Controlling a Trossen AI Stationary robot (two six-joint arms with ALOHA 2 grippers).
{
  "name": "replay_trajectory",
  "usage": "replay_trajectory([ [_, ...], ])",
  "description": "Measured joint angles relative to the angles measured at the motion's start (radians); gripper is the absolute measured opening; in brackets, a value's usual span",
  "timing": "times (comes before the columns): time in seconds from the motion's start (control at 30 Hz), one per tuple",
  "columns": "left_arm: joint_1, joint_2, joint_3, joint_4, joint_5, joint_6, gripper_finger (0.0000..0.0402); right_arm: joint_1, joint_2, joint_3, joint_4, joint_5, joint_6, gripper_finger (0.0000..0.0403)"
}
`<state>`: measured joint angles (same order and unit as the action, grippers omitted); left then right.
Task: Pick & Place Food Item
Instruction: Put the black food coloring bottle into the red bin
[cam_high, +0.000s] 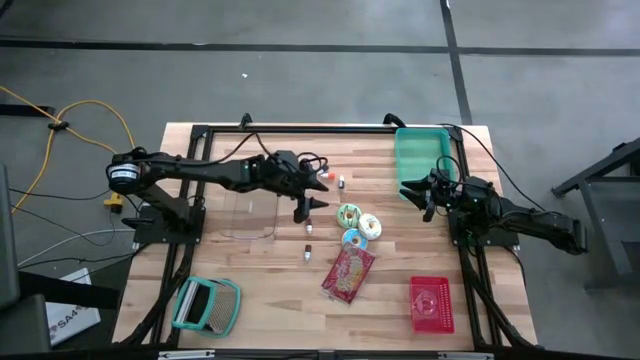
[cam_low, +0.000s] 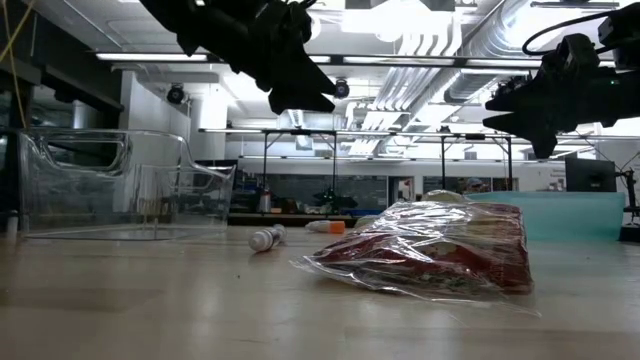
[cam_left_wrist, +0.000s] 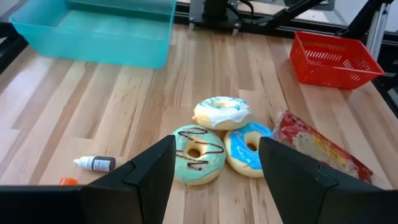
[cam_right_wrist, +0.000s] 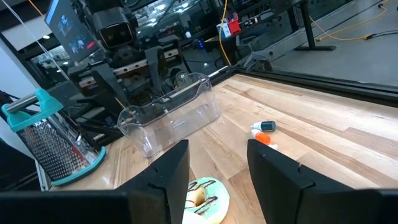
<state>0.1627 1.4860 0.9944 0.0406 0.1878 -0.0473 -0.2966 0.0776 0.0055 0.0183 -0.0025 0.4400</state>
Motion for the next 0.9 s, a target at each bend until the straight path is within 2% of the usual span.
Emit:
replay_trajectory([
  [0.23, 0.0, 0.0, 0.0, -0.006, -0.001, -0.01, 0.0225, 0.0, 0.0, 0.0, 0.0, 0.0, 0.0, 0.0151],
  [0.6, 0.02, 0.0, 0.002, -0.113, -0.001, -0.011, 0.0225, 0.0, 0.0, 0.0, 0.0, 0.0, 0.0, 0.0151],
  [0.73, 0.056, 0.0, 0.054, -0.219, -0.009, 0.021, 0.0225, 0.0, 0.0, 0.0, 0.0, 0.0, 0.0, 0.0151],
  [0.9, 0.094, 0.017, 0.101, -0.314, -0.067, 0.069, 0.0225, 0.0, 0.0, 0.0, 0.0, 0.0, 0.0, 0.0151],
])
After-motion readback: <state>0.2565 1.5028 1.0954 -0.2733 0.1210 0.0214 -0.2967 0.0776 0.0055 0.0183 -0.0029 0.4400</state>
